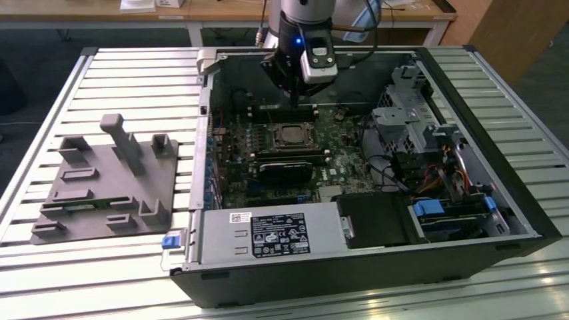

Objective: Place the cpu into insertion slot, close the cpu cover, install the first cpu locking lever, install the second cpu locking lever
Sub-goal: 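Install the first cpu locking lever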

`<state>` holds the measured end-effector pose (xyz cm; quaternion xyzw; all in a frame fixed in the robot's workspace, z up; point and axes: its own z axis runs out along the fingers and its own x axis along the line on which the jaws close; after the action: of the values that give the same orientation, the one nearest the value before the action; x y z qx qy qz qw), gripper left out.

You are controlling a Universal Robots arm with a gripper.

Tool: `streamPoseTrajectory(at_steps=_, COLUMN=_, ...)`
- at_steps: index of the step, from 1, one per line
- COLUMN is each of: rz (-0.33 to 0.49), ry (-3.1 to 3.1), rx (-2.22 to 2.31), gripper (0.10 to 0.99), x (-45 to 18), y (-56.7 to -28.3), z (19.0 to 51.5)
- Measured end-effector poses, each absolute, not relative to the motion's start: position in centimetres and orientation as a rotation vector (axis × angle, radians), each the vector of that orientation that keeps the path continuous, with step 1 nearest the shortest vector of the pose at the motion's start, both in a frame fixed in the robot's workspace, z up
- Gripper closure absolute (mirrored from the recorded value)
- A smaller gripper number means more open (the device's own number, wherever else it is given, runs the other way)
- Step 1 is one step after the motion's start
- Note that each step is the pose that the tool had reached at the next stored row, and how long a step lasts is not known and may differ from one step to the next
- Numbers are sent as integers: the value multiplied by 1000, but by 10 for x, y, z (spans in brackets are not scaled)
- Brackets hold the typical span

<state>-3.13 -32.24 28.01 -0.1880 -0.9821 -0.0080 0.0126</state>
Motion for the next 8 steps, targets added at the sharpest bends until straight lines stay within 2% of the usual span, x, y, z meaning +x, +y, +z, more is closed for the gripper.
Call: streamPoseTrajectory(at_steps=8, rz=-22, ry=-3094, rx=-362, gripper=980, x=-31, y=-322, z=279)
